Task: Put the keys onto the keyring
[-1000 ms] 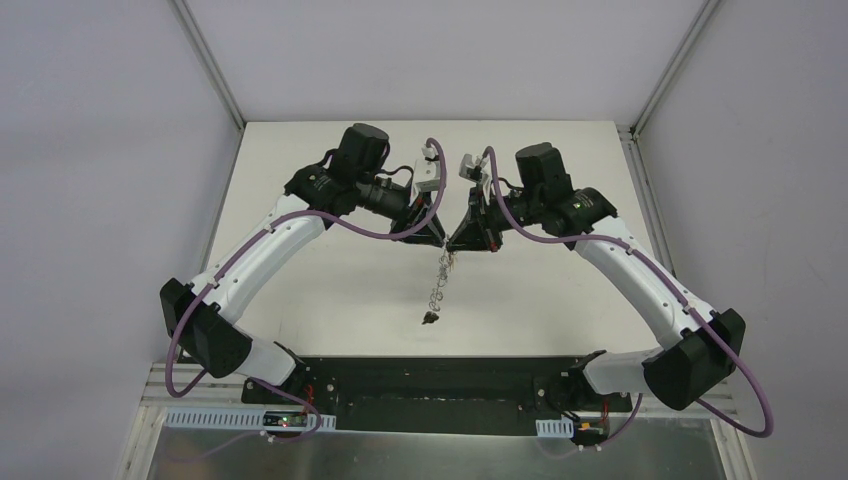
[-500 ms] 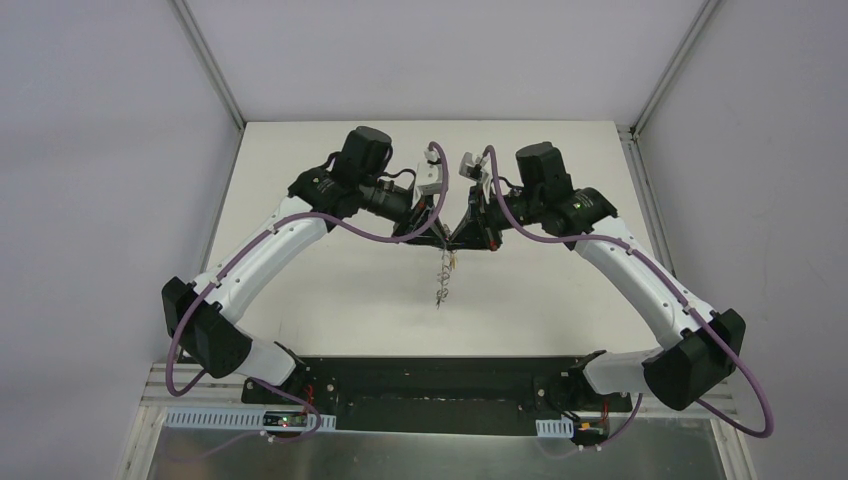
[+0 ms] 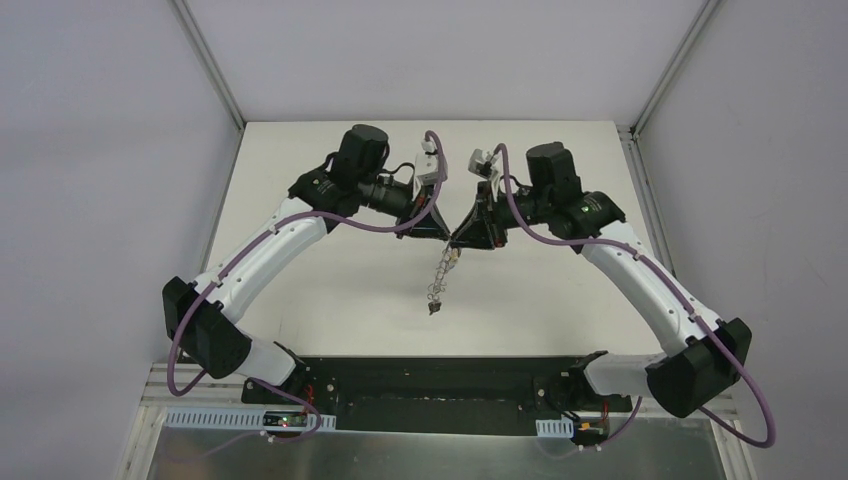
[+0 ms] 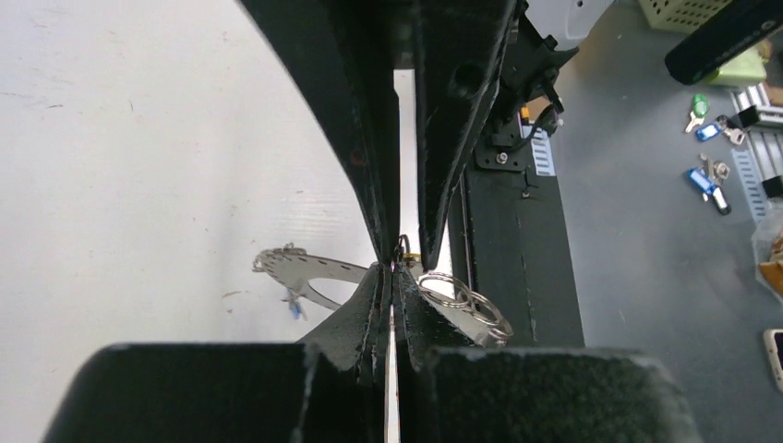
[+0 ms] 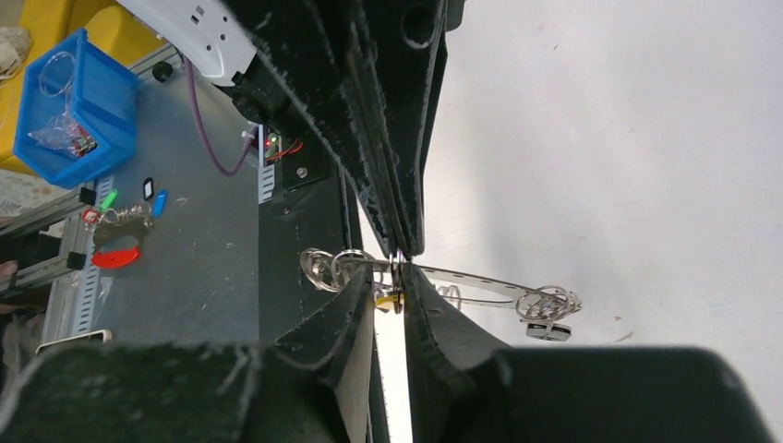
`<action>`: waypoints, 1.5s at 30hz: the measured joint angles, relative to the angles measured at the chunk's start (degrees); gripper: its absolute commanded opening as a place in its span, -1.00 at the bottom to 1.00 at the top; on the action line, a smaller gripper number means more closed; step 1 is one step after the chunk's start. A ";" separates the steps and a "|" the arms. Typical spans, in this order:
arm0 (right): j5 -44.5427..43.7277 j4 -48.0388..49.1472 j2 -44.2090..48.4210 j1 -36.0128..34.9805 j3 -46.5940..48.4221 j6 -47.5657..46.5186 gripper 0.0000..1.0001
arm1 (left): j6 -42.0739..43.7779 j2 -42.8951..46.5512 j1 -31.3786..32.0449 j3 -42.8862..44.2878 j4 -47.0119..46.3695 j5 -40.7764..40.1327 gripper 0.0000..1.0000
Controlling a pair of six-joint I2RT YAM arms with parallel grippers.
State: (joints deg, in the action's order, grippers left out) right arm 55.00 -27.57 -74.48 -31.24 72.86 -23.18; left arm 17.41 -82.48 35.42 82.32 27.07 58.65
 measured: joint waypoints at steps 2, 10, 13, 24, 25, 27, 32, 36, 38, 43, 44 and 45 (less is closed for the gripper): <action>0.33 1.27 1.18 1.11 -0.90 0.76 -0.48 | -4.15 0.28 -0.37 -1.68 -4.44 0.90 -1.00; 1.68 6.38 4.04 4.35 -4.35 3.56 -0.57 | -19.96 0.87 -1.03 -7.43 -19.50 3.93 -1.00; 2.27 7.21 4.04 4.55 -5.05 4.42 -0.69 | -23.89 1.11 -1.03 -8.39 -23.52 4.37 -1.00; 4.48 9.79 4.79 5.95 -6.23 6.14 -0.60 | -33.40 1.31 -2.45 -10.67 -33.57 5.46 -1.00; 4.50 9.97 4.79 5.95 -6.27 6.23 -0.57 | -34.18 1.33 -2.54 -10.95 -34.58 5.55 -1.00; 4.50 10.71 4.85 6.05 -6.56 6.40 -0.53 | -36.52 1.33 -2.91 -11.82 -37.31 5.70 -1.00; 4.48 10.75 4.92 6.23 -7.08 6.91 -0.39 | -40.65 1.33 -3.30 -12.74 -42.91 5.75 -1.00; 4.39 10.60 4.94 6.47 -6.91 7.28 -0.34 | -41.92 1.33 -3.28 -13.27 -45.40 5.86 -1.00; 4.28 10.36 4.94 6.84 -6.34 7.30 -0.33 | -42.32 1.33 -3.28 -13.79 -46.25 5.92 -1.00; 3.93 10.14 4.96 7.65 -3.96 7.28 -0.33 | -42.91 1.33 -3.28 -14.80 -46.75 6.45 -1.00; 3.91 10.16 4.96 7.82 -3.41 7.26 -0.33 | -43.04 1.33 -3.28 -14.88 -46.75 6.71 -1.00; 3.93 10.16 5.01 7.91 -3.15 7.26 -0.33 | -43.23 1.33 -3.28 -14.95 -46.90 6.82 -1.00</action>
State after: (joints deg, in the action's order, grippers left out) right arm 58.94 -17.41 -69.47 -23.33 69.71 -15.92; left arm -25.82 -81.14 32.14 67.37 -19.84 65.47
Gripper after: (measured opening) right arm 0.334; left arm 0.007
